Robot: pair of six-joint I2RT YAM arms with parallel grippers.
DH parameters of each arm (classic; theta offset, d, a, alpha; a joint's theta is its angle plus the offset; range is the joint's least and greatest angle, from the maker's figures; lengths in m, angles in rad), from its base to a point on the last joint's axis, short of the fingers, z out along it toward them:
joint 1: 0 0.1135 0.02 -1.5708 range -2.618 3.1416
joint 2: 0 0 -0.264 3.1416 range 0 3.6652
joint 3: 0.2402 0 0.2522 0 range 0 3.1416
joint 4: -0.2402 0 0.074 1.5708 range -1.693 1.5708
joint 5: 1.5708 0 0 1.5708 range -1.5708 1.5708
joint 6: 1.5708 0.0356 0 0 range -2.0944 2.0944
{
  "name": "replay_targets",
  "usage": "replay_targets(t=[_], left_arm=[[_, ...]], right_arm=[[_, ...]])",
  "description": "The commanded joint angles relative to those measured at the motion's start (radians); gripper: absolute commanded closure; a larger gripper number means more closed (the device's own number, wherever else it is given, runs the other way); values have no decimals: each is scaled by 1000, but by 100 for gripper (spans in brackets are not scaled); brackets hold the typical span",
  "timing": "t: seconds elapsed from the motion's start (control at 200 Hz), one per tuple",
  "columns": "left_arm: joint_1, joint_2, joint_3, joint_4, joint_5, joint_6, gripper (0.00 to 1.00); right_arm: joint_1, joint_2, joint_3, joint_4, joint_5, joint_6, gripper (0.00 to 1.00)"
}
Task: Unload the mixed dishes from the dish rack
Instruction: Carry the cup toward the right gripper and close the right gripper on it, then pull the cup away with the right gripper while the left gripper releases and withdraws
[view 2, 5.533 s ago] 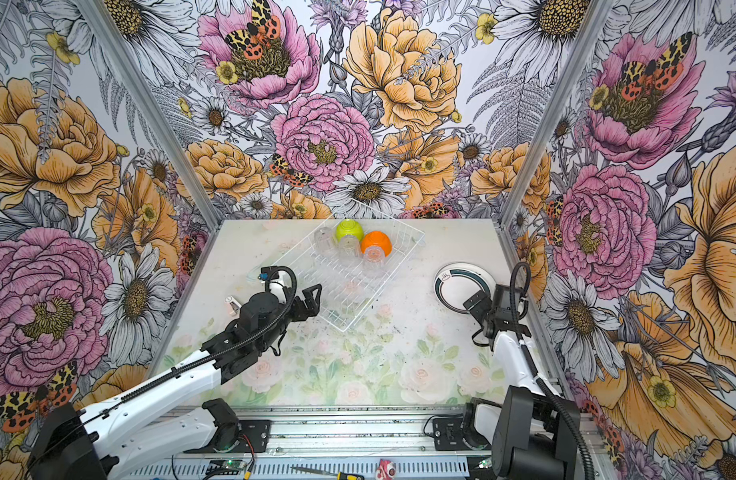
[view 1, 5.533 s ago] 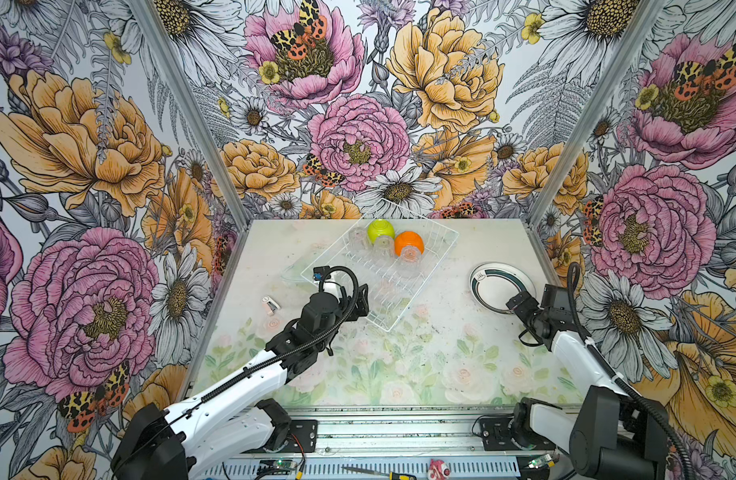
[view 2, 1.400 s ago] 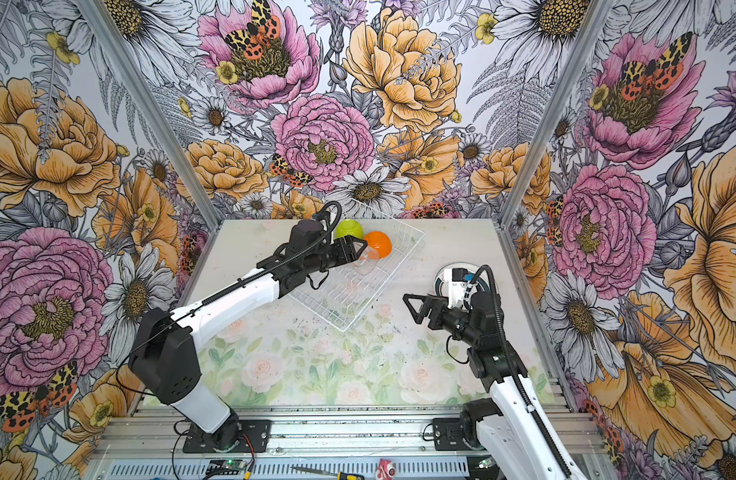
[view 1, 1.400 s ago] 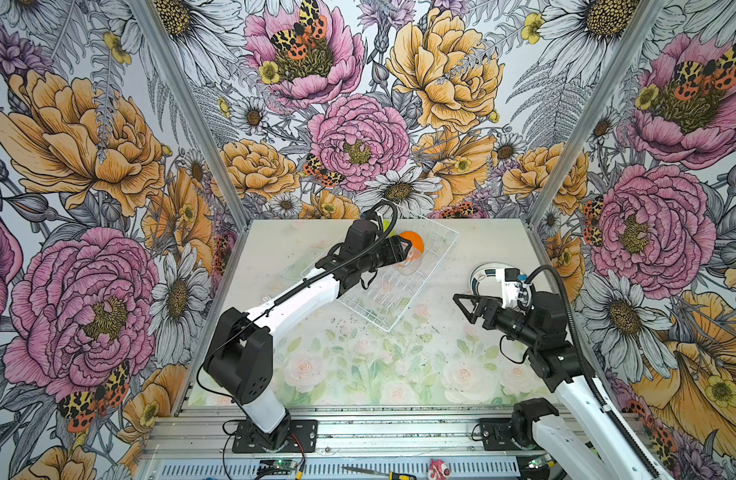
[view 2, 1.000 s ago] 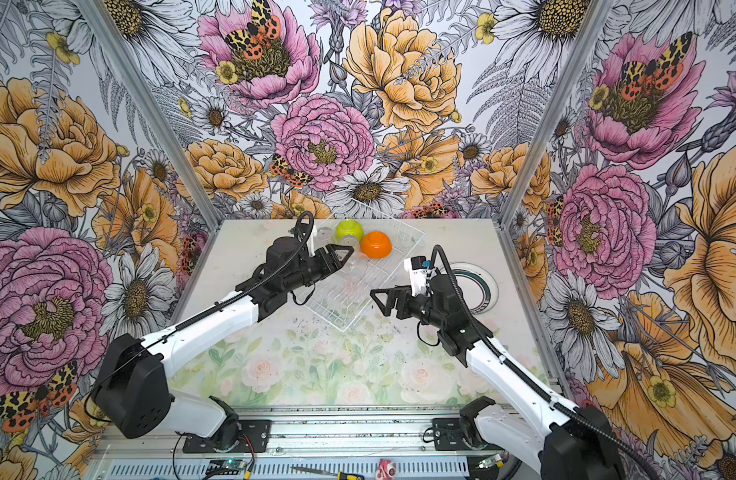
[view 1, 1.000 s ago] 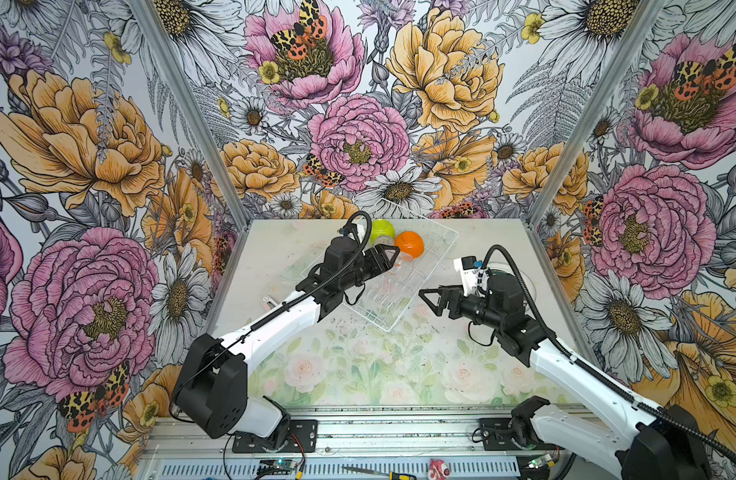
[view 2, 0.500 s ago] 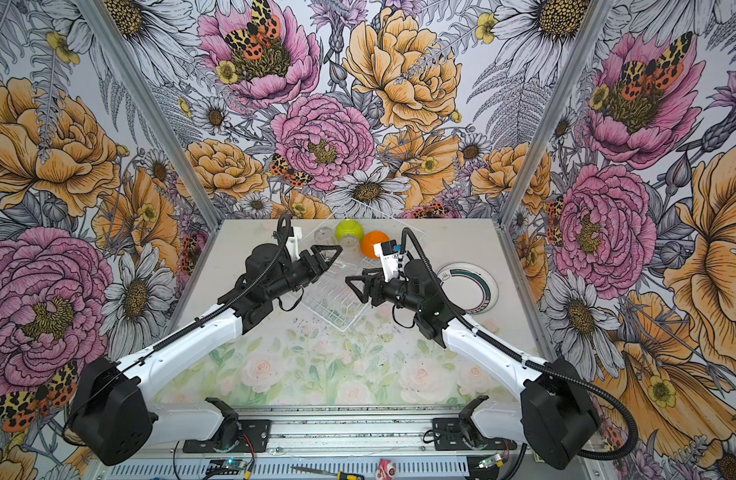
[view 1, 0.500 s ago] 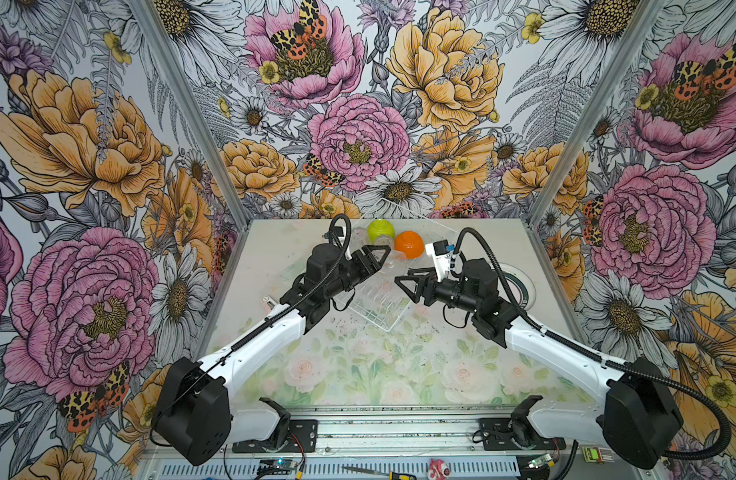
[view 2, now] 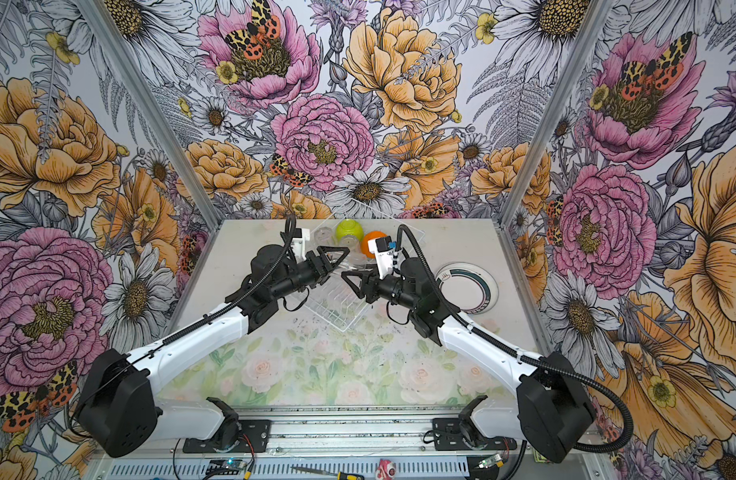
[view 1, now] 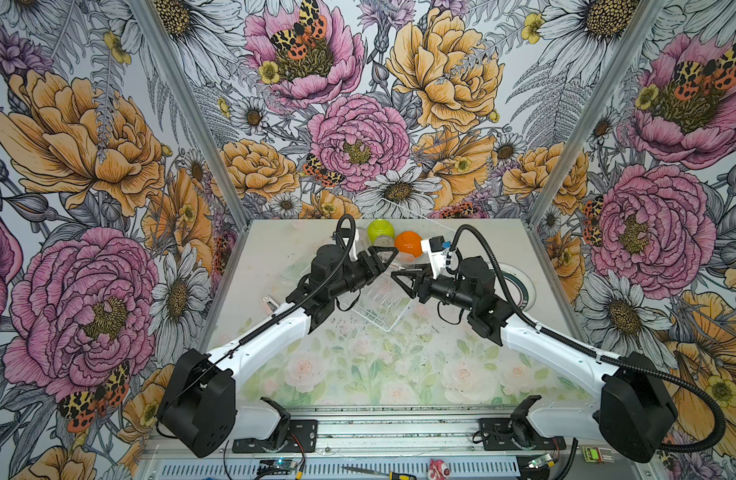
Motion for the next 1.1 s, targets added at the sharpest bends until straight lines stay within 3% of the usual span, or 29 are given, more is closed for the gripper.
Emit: replay_targets(t=[0.0, 0.15, 0.3, 0.41, 0.515, 0.656, 0.966, 1.091], left_arm=[[-8, 6, -18, 87, 37, -22, 54], [-6, -13, -39, 88, 17, -12, 53], [6, -32, -55, 71, 11, 12, 51], [9, -55, -77, 70, 0, 28, 34], [9, -87, -98, 72, -27, 56, 28], [16, -114, -122, 71, -64, 73, 2], [75, -162, -183, 62, -81, 63, 2], [87, -207, -182, -30, -105, 138, 1]], right_arm=[[11, 14, 43, 36, 12, 5, 56], [11, 19, 48, 17, 58, 23, 81], [11, 21, 43, 9, 85, 38, 100], [11, 6, 31, 16, 109, 48, 100], [11, -9, 24, 3, 151, 52, 100], [12, -19, 12, 1, 182, 57, 100], [9, -17, -2, -36, 263, 73, 100], [3, -36, 14, -133, 341, 33, 100]])
